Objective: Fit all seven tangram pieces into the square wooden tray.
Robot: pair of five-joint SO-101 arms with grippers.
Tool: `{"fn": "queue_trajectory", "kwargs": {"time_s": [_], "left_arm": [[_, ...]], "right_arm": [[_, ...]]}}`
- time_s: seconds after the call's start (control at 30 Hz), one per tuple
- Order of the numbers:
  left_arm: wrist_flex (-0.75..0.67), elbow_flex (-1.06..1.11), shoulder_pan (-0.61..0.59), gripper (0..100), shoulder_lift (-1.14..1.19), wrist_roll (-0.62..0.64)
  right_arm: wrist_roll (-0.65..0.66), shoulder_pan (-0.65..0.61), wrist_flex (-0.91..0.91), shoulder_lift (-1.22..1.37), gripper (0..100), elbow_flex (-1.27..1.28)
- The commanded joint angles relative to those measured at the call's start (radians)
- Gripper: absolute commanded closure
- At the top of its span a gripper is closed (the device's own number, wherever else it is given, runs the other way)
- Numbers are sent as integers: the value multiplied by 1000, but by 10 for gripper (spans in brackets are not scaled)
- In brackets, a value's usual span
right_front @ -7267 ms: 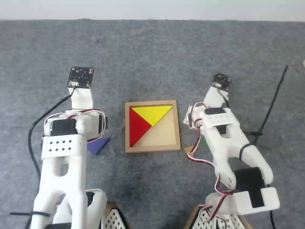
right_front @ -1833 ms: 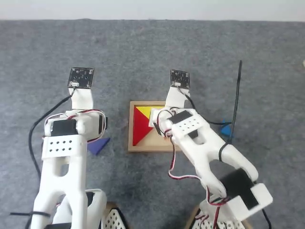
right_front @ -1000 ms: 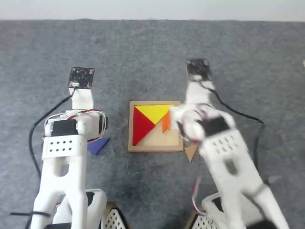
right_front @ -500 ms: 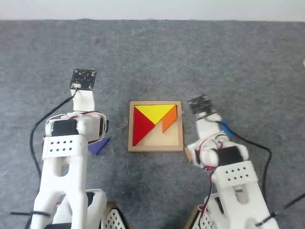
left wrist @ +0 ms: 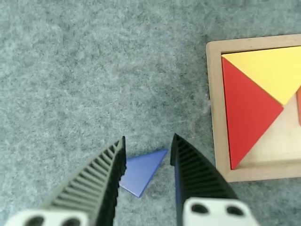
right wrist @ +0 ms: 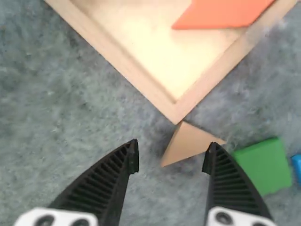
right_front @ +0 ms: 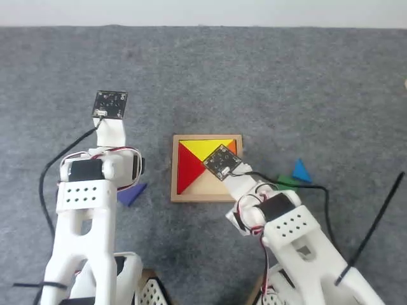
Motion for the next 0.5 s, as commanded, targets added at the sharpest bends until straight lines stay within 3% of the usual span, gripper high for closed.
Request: {"fn": "queue_trajectory", "kwargs": {"time_s": [0.0, 0.47], "left_arm": [[-18, -15, -2, 840, -6, 5], [-14, -15, -2, 840, -11, 5]], "right_arm": [[43, 54, -59, 62, 764, -14], [120, 64, -150, 202, 764, -15]]}}
